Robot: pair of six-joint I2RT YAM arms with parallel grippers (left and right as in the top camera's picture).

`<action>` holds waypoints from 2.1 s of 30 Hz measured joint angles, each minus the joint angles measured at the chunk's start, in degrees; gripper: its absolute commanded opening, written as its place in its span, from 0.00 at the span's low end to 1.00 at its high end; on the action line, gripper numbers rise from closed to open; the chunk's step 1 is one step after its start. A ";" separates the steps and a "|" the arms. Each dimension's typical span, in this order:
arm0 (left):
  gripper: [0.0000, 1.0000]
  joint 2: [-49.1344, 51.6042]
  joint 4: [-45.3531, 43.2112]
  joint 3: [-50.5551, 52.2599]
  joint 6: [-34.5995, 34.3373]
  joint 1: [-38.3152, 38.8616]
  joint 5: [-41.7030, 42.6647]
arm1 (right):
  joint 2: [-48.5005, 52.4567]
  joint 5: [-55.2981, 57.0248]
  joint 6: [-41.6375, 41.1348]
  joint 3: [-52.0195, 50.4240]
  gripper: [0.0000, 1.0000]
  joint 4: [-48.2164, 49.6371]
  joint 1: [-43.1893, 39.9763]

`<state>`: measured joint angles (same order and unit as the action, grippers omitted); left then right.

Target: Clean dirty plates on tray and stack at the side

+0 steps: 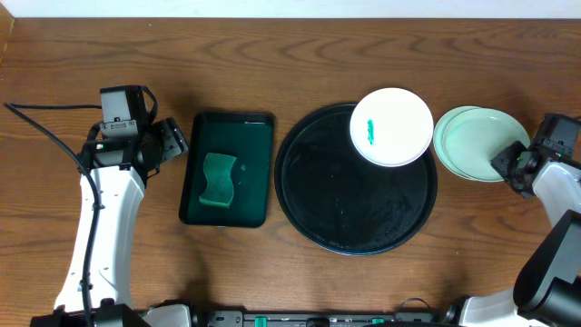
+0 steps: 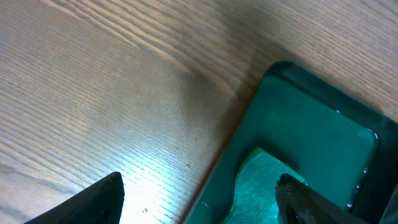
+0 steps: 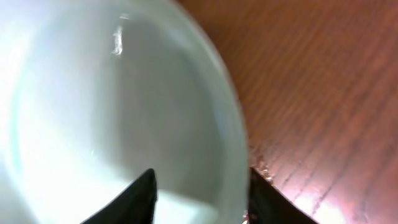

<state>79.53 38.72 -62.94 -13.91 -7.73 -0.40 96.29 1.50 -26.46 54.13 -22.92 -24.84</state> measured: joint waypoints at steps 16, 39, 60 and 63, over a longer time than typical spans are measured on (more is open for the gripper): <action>0.79 0.00 0.00 0.00 0.00 0.02 0.00 | -2.95 -10.75 8.44 0.11 0.55 -1.07 0.00; 0.78 0.00 -0.02 0.00 0.00 0.02 0.00 | -20.46 -18.23 17.09 0.57 0.49 -9.90 46.99; 0.78 0.00 0.00 0.00 0.00 0.02 0.00 | 7.80 -4.13 12.22 29.79 0.42 -32.52 74.58; 0.78 0.00 0.00 0.00 0.00 0.02 0.00 | 10.29 -4.07 11.50 29.79 0.39 -32.48 76.06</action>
<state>79.53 38.72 -62.94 -13.91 -7.70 -0.40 106.59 -2.57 -14.96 83.92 -55.40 51.22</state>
